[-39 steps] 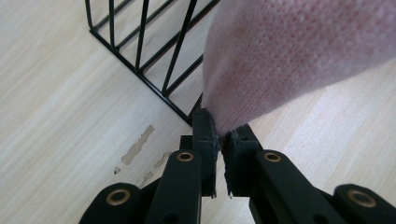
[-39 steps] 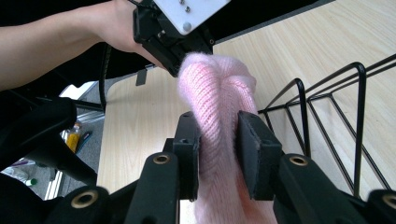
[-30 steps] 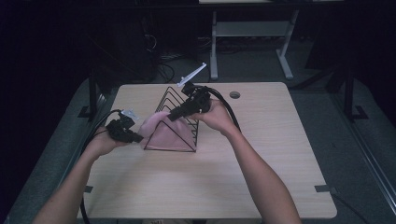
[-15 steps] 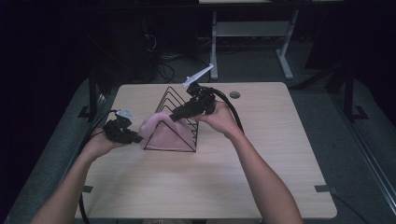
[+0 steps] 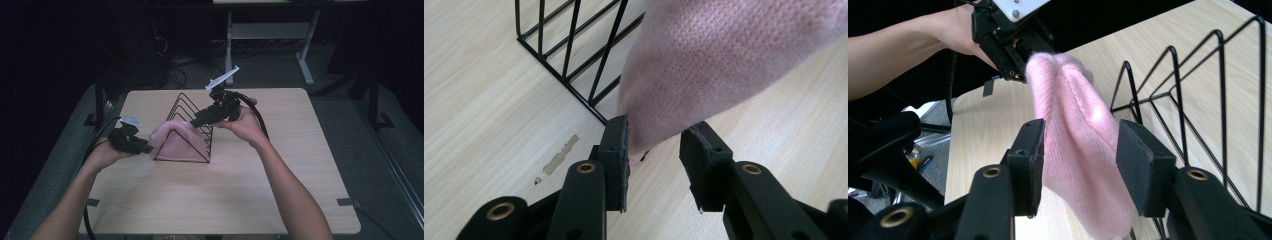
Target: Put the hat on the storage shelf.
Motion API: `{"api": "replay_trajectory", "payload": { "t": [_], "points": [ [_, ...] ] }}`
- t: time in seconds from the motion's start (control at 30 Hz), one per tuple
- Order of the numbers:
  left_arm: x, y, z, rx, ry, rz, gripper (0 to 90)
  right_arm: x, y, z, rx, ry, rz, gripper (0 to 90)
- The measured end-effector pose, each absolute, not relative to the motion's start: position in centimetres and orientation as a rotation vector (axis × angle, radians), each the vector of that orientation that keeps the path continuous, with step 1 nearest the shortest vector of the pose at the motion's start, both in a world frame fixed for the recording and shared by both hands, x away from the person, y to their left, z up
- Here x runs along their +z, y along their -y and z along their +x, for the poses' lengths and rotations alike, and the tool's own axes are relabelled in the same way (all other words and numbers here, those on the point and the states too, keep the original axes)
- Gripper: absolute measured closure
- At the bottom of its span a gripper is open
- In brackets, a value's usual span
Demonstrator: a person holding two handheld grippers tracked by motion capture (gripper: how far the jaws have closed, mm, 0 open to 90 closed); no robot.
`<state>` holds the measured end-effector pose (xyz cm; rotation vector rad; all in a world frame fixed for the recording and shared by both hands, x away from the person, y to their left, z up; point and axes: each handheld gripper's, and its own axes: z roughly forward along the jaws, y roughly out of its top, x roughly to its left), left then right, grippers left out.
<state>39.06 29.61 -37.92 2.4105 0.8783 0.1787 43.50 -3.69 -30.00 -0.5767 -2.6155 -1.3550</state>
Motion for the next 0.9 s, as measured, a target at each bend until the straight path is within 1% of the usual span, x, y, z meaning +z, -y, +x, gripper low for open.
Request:
{"api": "replay_trajectory", "payload": {
  "t": [0.2, 0.33, 0.47, 0.6, 0.73, 0.8, 0.9],
  "points": [
    [-37.8, -29.6, 38.9, 0.187, -0.878, 2.407, 62.7, -30.0, 4.7, 43.3, -1.366, 2.626, -0.602, 51.6],
    [-37.5, -29.6, 38.7, 0.190, -0.885, 2.396, 58.9, -29.9, 5.7, 43.2, -1.389, 2.621, -0.633, 50.0],
    [-37.2, -29.7, 38.5, 0.184, -0.893, 2.377, 57.3, -29.9, 6.7, 43.2, -1.404, 2.623, -0.660, 48.3],
    [-37.1, -29.9, 38.5, 0.191, -0.916, 2.365, 54.9, -30.0, 7.6, 43.2, -1.386, 2.631, -0.706, 44.7],
    [-36.9, -30.0, 38.4, 0.207, -0.917, 2.361, 50.6, -30.1, 8.4, 43.1, -1.399, 2.639, -0.735, 41.4],
    [-36.9, -30.0, 38.2, 0.228, -0.923, 2.359, 45.9, -30.2, 8.8, 43.1, -1.399, 2.645, -0.750, 39.9],
    [-36.9, -30.0, 38.2, 0.223, -0.928, 2.350, 42.5, -30.4, 9.6, 43.0, -1.394, 2.645, -0.785, 37.3]
  ]
}}
